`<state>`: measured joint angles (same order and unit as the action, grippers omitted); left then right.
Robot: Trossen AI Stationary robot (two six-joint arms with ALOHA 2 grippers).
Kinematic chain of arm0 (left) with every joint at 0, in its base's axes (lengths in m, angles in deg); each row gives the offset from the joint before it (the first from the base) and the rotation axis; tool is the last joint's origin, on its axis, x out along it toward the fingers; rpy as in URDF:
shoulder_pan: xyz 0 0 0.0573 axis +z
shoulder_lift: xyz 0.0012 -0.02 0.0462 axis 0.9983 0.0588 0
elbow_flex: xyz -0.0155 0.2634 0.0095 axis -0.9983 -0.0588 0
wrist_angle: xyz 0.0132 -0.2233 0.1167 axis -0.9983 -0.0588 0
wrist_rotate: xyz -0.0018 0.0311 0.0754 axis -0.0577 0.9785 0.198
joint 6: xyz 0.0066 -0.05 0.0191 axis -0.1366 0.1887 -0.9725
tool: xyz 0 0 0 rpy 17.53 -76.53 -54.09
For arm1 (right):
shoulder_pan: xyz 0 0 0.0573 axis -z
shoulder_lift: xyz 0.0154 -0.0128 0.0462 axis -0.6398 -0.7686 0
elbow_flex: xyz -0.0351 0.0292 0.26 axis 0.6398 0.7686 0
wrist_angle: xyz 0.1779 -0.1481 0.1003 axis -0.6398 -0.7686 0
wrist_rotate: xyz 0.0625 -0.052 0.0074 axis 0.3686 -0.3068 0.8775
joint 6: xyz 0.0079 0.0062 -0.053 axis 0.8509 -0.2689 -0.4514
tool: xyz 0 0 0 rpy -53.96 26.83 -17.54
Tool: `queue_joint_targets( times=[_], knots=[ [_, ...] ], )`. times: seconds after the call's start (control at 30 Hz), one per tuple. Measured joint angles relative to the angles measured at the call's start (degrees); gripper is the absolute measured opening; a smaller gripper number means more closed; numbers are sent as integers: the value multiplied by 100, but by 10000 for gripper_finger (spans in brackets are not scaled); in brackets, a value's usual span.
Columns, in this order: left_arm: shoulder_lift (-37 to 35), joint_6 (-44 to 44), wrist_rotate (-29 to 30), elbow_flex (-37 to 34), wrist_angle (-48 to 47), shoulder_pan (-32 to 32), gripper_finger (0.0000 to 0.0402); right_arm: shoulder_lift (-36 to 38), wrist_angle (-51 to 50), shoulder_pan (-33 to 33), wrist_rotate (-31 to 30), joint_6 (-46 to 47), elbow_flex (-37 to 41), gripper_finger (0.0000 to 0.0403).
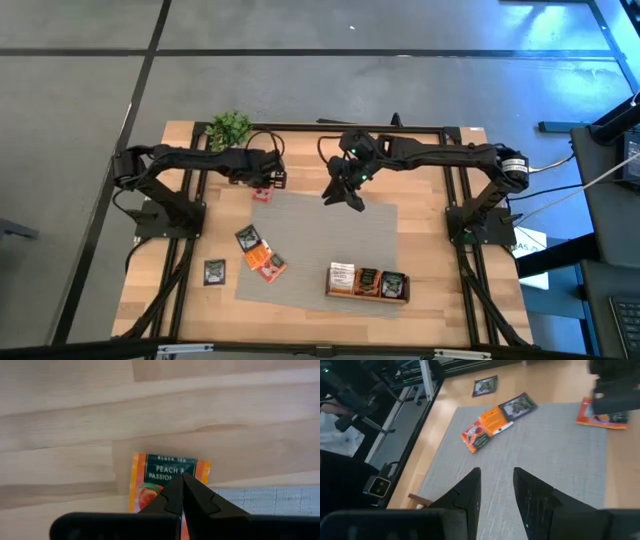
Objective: Pick & Place Tea
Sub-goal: Put the top yellow tea bag into the middle compartment of the wooden organizer
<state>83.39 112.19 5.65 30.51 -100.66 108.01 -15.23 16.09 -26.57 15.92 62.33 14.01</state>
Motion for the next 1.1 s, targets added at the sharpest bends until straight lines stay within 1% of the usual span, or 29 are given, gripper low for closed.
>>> queue_joint_targets(
  times=[0.17, 0.3, 0.43, 0.53, 0.73, 0.93, 1.03, 1.1],
  knots=[
    [76, -14, -85, -14, 20, 13, 3, 0, 20, 140, 0, -17, 0, 117],
    [310, -25, -125, -14, 19, 8, 2, 0, 21, 201, -2, -106, 0, 117],
    [450, -73, -56, -16, 48, 7, 3, 0, 20, 202, -2, -127, 0, 117],
    [472, -259, -85, -16, 188, 75, 2, 0, 20, 202, 0, -135, 0, 117],
    [661, -657, -345, -16, 253, 223, 2, 0, 15, 202, -4, -220, 0, 117],
    [815, -911, -283, 4, 489, 241, 2, 0, 11, 202, -12, -292, 0, 117],
    [837, -1195, -143, -7, 870, 272, 3, 0, 9, 200, -231, -293, 0, 117],
    [852, -1431, -189, -14, 1142, 322, 3, 0, 9, 200, -480, -293, 0, 117]
  ],
)
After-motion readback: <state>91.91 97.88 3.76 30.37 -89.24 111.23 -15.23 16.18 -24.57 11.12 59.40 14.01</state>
